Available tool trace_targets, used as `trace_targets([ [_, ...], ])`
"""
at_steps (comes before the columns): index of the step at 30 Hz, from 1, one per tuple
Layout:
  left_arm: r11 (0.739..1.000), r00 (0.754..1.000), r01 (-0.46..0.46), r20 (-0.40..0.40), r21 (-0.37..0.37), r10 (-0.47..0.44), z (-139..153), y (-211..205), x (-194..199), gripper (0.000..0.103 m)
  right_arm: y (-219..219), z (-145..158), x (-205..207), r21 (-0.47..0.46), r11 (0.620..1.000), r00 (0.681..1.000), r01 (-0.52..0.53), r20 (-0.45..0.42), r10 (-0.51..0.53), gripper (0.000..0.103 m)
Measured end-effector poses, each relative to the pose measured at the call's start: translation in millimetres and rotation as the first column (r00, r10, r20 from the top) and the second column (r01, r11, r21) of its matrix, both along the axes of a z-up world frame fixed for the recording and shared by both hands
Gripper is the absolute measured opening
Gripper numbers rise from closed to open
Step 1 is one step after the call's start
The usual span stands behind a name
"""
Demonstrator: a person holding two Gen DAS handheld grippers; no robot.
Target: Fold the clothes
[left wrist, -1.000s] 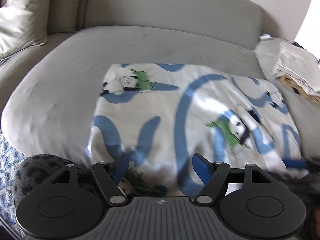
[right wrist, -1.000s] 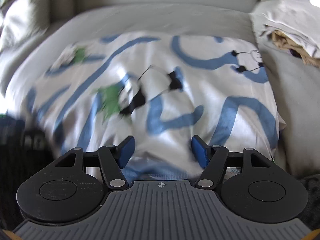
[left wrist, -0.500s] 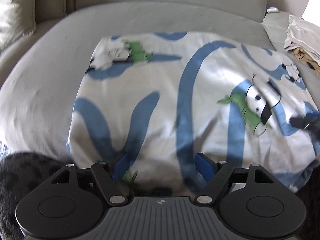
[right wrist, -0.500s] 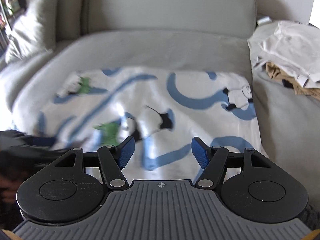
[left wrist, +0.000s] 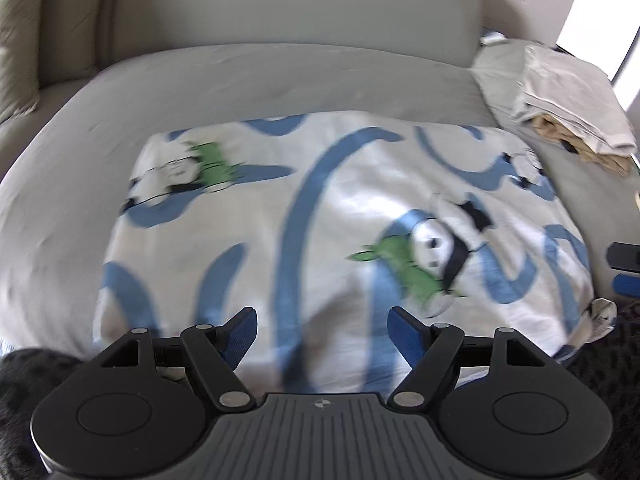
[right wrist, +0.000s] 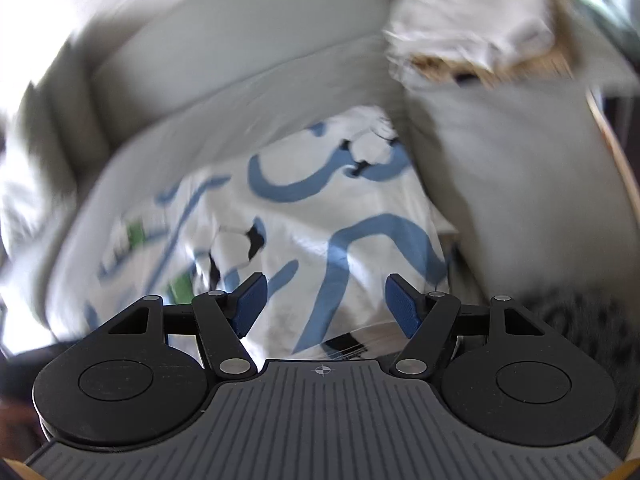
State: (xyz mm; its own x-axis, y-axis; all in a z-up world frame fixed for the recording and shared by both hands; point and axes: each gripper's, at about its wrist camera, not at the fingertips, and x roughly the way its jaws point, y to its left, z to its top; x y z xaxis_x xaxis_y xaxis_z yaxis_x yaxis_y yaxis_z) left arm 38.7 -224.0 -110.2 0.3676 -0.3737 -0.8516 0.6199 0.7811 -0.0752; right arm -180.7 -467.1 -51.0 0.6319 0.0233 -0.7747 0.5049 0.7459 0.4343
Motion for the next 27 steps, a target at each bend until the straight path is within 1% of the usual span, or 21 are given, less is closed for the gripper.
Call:
trace_targets([
  [1, 1.0, 1.0, 0.015, -0.001, 0.002, -0.015, -2, -4, -3, 0.073, -5, -3, -2, 0.057, 0.998, 1.0, 0.027, 0.005, -0.027, 0.071],
  [2, 1.0, 1.0, 0.029, -0.001, 0.004, -0.029, -3, -8, -7, 0.073, -6, -5, -4, 0.087, 0.995, 0.999, 0.038, 0.008, -0.039, 0.071],
  [6, 0.996, 0.996, 0.087, -0.004, 0.011, -0.087, -9, -25, -20, 0.073, -1, -10, -14, 0.155, 0.987, 0.998, 0.052, 0.014, -0.055, 0.071],
  [9, 0.991, 0.991, 0.131, -0.006, 0.016, -0.131, -14, -38, -30, 0.073, 2, -15, -11, 0.136, 0.989, 0.999, 0.054, -0.008, -0.054, 0.071],
  [11, 0.987, 0.987, 0.159, -0.008, 0.02, -0.159, -17, -47, -36, 0.073, 8, -18, -6, 0.082, 0.996, 0.999, 0.039, -0.03, -0.037, 0.071],
  [14, 0.982, 0.982, 0.189, -0.015, 0.03, -0.189, -22, -54, -44, 0.073, 30, -22, 7, -0.076, 0.996, 0.998, -0.035, -0.045, 0.031, 0.071],
  [15, 0.981, 0.982, 0.19, -0.02, 0.037, -0.189, -24, -52, -45, 0.073, 39, -23, 12, -0.134, 0.989, 0.997, -0.065, -0.051, 0.058, 0.071],
  [17, 0.979, 0.98, 0.196, -0.029, 0.048, -0.195, -27, -48, -48, 0.073, 58, -27, 21, -0.248, 0.961, 0.992, -0.124, -0.067, 0.11, 0.071],
  [19, 0.978, 0.979, 0.2, -0.043, 0.055, -0.198, -27, -43, -48, 0.073, 68, -38, 33, -0.277, 0.943, 0.978, -0.185, -0.148, 0.148, 0.071],
  [21, 0.979, 0.98, 0.194, -0.045, 0.062, -0.192, -26, -34, -46, 0.073, 71, -45, 34, -0.229, 0.95, 0.965, -0.21, -0.206, 0.164, 0.071],
  [23, 0.985, 0.987, 0.16, -0.017, 0.063, -0.16, -20, -23, -40, 0.073, 70, -45, 26, -0.152, 0.966, 0.959, -0.209, -0.224, 0.172, 0.071],
  [25, 0.993, 0.994, 0.109, 0.015, 0.038, -0.11, -8, -9, -31, 0.073, 54, -40, 16, -0.101, 0.985, 0.975, -0.14, -0.185, 0.12, 0.071],
  [27, 0.995, 0.994, 0.103, 0.02, 0.015, -0.103, -5, -13, -30, 0.073, 35, -36, 5, -0.053, 0.997, 0.989, -0.06, -0.137, 0.052, 0.071],
])
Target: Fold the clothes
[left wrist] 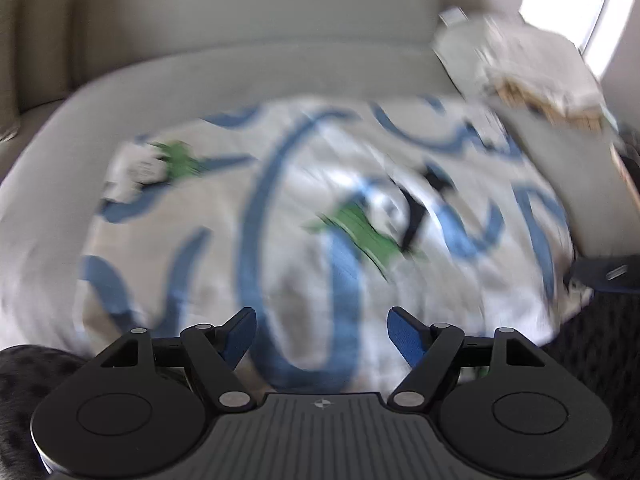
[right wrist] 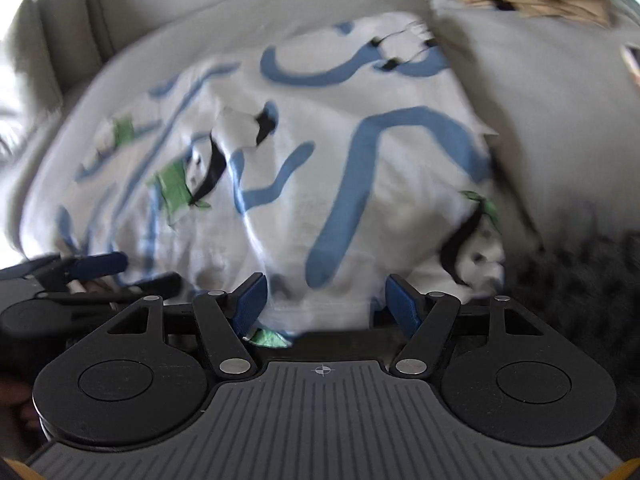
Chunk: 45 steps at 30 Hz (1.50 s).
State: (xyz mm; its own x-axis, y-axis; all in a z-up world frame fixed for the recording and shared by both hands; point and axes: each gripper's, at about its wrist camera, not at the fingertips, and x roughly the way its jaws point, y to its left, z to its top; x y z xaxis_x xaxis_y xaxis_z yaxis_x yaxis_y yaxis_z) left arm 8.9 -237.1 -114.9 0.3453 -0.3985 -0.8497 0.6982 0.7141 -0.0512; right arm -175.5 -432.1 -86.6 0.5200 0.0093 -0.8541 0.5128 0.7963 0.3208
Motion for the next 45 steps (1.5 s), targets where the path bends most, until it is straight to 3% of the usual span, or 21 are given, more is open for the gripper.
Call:
trace_targets([
  [2, 1.0, 1.0, -0.006, 0.002, -0.024, 0.006, 3, -4, 1, 0.073, -19, 5, -10, 0.055, 0.996, 0.996, 0.076, 0.042, -0.079, 0.076],
  [4, 0.999, 1.0, -0.012, 0.003, -0.047, 0.012, 7, -9, 2, 0.073, -37, 10, -21, 0.112, 0.982, 0.984, 0.149, 0.078, -0.158, 0.091],
  [9, 0.996, 1.0, -0.018, 0.003, -0.091, 0.019, 12, -20, 3, 0.073, -79, 17, -43, 0.247, 0.923, 0.931, 0.295, 0.143, -0.336, 0.088],
  [13, 0.997, 1.0, 0.003, -0.008, -0.073, -0.003, 3, -29, 0, 0.073, -89, -3, -37, 0.275, 0.911, 0.921, 0.308, 0.154, -0.358, 0.076],
  [23, 0.998, 0.998, 0.056, -0.04, -0.031, -0.057, -20, -53, -7, 0.075, -112, -53, -21, 0.343, 0.877, 0.894, 0.337, 0.177, -0.412, 0.077],
  [26, 0.998, 0.997, 0.066, -0.047, -0.025, -0.067, -25, -57, -9, 0.075, -119, -68, -17, 0.364, 0.866, 0.885, 0.344, 0.183, -0.429, 0.071],
  [29, 0.998, 0.997, 0.064, -0.048, -0.024, -0.065, -25, -58, -9, 0.076, -120, -73, -13, 0.36, 0.872, 0.884, 0.333, 0.203, -0.421, 0.071],
  [33, 0.998, 0.997, 0.064, -0.049, -0.026, -0.066, -25, -58, -9, 0.076, -120, -75, 0, 0.302, 0.905, 0.908, 0.3, 0.202, -0.368, 0.071],
  [37, 0.997, 0.996, 0.066, -0.051, -0.033, -0.068, -24, -56, -7, 0.076, -105, -65, 2, 0.172, 0.946, 0.933, 0.275, 0.191, -0.306, 0.042],
  [39, 0.997, 0.996, 0.071, -0.051, -0.038, -0.072, -22, -54, -7, 0.076, -98, -59, 3, 0.13, 0.955, 0.936, 0.266, 0.201, -0.288, 0.036],
  [41, 0.996, 0.996, 0.075, -0.05, -0.043, -0.077, -19, -52, -6, 0.075, -93, -50, 6, 0.118, 0.959, 0.934, 0.257, 0.223, -0.278, 0.0],
  [45, 0.995, 0.998, 0.051, -0.043, -0.083, -0.055, -6, -37, 1, 0.074, -83, -31, 11, 0.094, 0.966, 0.928, 0.241, 0.268, -0.258, 0.001],
])
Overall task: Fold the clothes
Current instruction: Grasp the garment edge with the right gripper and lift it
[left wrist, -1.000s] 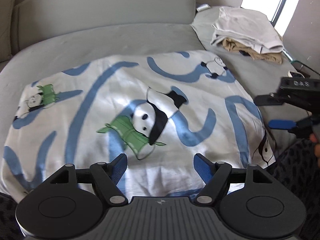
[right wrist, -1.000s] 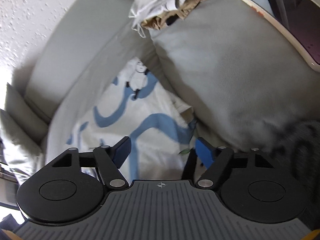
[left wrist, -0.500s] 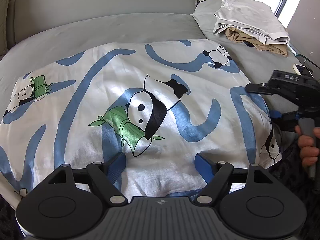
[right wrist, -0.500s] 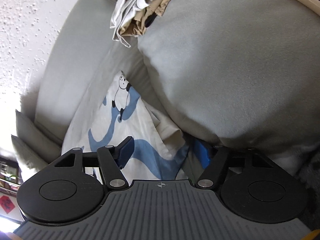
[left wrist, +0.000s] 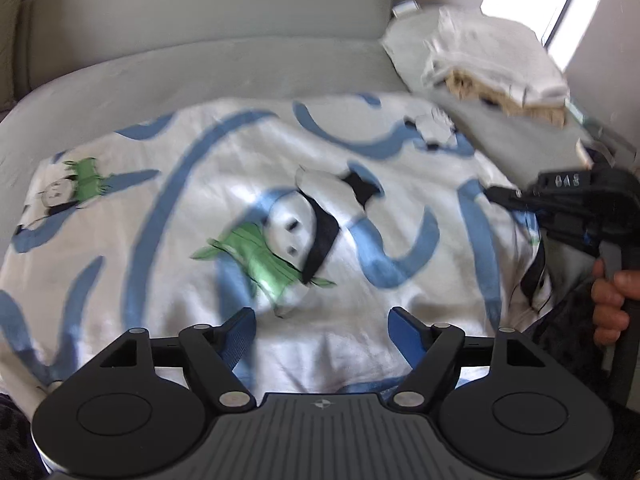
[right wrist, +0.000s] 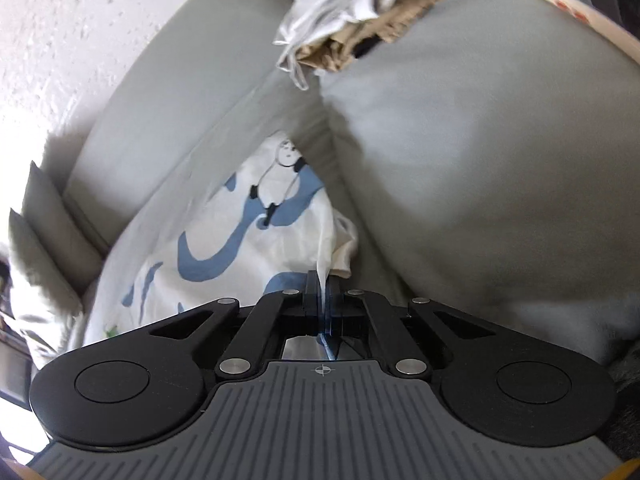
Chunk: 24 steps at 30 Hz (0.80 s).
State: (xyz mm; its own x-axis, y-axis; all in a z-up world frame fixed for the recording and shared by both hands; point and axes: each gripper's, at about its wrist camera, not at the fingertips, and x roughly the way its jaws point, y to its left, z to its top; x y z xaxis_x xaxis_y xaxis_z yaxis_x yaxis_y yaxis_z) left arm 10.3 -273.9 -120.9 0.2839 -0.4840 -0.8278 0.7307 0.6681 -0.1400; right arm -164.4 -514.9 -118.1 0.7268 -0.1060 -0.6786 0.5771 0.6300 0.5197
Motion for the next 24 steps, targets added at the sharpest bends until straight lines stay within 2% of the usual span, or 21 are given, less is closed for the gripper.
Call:
trace_targets([
  [5, 0.99, 0.992, -0.123, 0.034, -0.062, 0.125, 28, 52, 24, 0.074, 12, 23, 7, -0.044, 0.999, 0.999, -0.015, 0.047, 0.017, 0.001],
  [7, 0.977, 0.979, -0.199, 0.025, -0.074, 0.202, 35, 81, 39, 0.074, 27, 42, 17, -0.111, 0.993, 0.998, -0.049, 0.043, 0.054, 0.001],
  [10, 0.943, 0.946, -0.321, 0.023, -0.088, 0.324, 44, 125, 57, 0.074, 58, 68, 37, -0.2, 0.971, 0.989, -0.135, 0.026, 0.143, 0.001],
  [13, 0.902, 0.906, -0.419, 0.024, -0.106, 0.423, 52, 167, 68, 0.074, 93, 83, 71, -0.243, 0.938, 0.967, -0.248, -0.001, 0.255, 0.001],
  [15, 0.88, 0.884, -0.461, 0.027, -0.116, 0.466, 56, 188, 75, 0.074, 119, 89, 96, -0.26, 0.909, 0.943, -0.327, -0.019, 0.333, 0.001],
  [19, 0.84, 0.846, -0.528, 0.014, -0.126, 0.533, 58, 222, 85, 0.074, 184, 76, 127, -0.278, 0.835, 0.878, -0.474, -0.08, 0.471, 0.001],
  [23, 0.815, 0.824, -0.563, -0.016, -0.136, 0.567, 58, 247, 86, 0.074, 249, 61, 156, -0.285, 0.741, 0.791, -0.608, -0.145, 0.594, 0.001],
  [24, 0.821, 0.831, -0.553, -0.025, -0.143, 0.556, 57, 246, 85, 0.074, 265, 58, 163, -0.285, 0.714, 0.766, -0.64, -0.162, 0.622, 0.001],
])
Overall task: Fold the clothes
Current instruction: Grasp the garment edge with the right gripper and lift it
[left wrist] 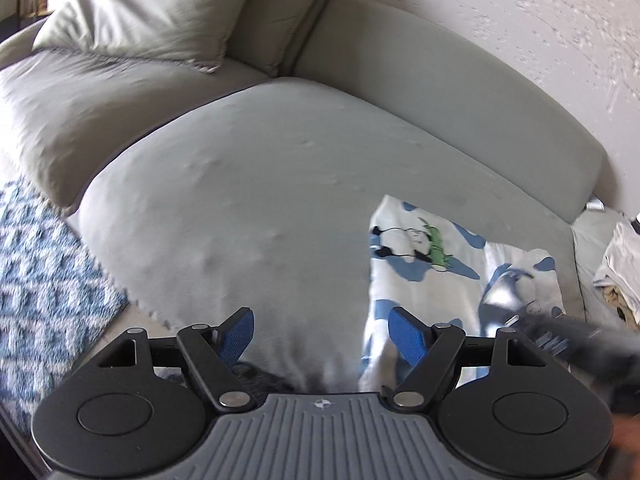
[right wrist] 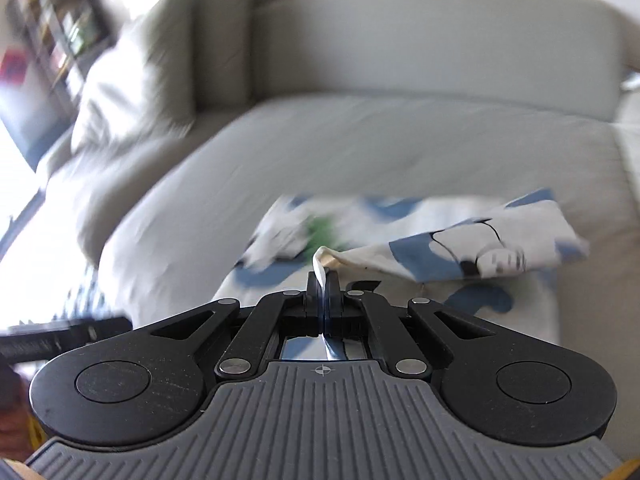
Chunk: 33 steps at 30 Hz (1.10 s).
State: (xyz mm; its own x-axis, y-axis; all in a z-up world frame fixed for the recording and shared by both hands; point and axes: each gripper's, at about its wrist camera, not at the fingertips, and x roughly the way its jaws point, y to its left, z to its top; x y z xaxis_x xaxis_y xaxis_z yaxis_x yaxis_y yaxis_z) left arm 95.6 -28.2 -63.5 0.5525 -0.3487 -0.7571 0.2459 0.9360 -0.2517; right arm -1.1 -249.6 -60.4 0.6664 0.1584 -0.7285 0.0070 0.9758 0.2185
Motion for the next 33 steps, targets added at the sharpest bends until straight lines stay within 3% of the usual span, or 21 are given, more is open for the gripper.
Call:
trace_targets([
  [3, 0.999, 0.999, 0.041, -0.01, -0.032, -0.042, -2, -4, -1, 0.074, 26, -20, 9, -0.044, 0.996, 0.996, -0.073, -0.056, 0.071, 0.001],
  [6, 0.995, 0.996, 0.082, -0.019, -0.063, -0.083, -5, -8, -3, 0.074, 30, -33, 12, -0.032, 0.991, 0.986, -0.131, -0.112, 0.126, 0.004],
  [7, 0.993, 0.995, 0.095, -0.022, -0.074, -0.097, -5, -10, -3, 0.074, 26, -32, 11, -0.004, 0.99, 0.981, -0.144, -0.131, 0.142, 0.016],
  [8, 0.99, 0.993, 0.109, -0.025, -0.085, -0.111, -6, -11, -4, 0.074, 21, -29, 6, 0.028, 0.99, 0.979, -0.14, -0.148, 0.142, 0.021],
  [9, 0.988, 0.992, 0.122, -0.027, -0.096, -0.125, -7, -13, -4, 0.074, 14, -24, 2, 0.064, 0.99, 0.977, -0.129, -0.163, 0.138, 0.039],
  [10, 0.985, 0.99, 0.135, -0.029, -0.106, -0.139, -8, -14, -5, 0.074, 5, -17, -5, 0.11, 0.987, 0.977, -0.118, -0.167, 0.136, 0.05],
  [16, 0.947, 0.952, 0.301, -0.015, -0.11, -0.305, -14, -70, -12, 0.076, -61, 24, -60, 0.426, 0.905, 0.976, 0.005, -0.199, 0.088, 0.053],
  [19, 0.935, 0.938, 0.342, -0.019, -0.09, -0.345, -19, -93, -16, 0.077, -109, 38, -79, 0.451, 0.878, 0.973, 0.158, -0.22, -0.062, 0.053],
  [23, 0.919, 0.92, 0.391, -0.02, -0.054, -0.392, -28, -115, -25, 0.078, -165, 34, -78, 0.369, 0.865, 0.93, 0.34, -0.271, -0.25, 0.055],
  [26, 0.913, 0.913, 0.406, -0.01, -0.023, -0.407, -38, -130, -28, 0.079, -172, 19, -64, 0.394, 0.853, 0.933, 0.342, -0.251, -0.258, 0.055],
  [30, 0.944, 0.944, 0.329, 0.001, 0.01, -0.329, -46, -139, -23, 0.079, -177, -1, -46, 0.445, 0.835, 0.944, 0.323, -0.216, -0.25, 0.054],
  [33, 0.953, 0.954, 0.298, 0.001, 0.051, -0.299, -47, -141, -15, 0.079, -181, -16, -32, 0.481, 0.821, 0.951, 0.308, -0.189, -0.246, 0.051],
])
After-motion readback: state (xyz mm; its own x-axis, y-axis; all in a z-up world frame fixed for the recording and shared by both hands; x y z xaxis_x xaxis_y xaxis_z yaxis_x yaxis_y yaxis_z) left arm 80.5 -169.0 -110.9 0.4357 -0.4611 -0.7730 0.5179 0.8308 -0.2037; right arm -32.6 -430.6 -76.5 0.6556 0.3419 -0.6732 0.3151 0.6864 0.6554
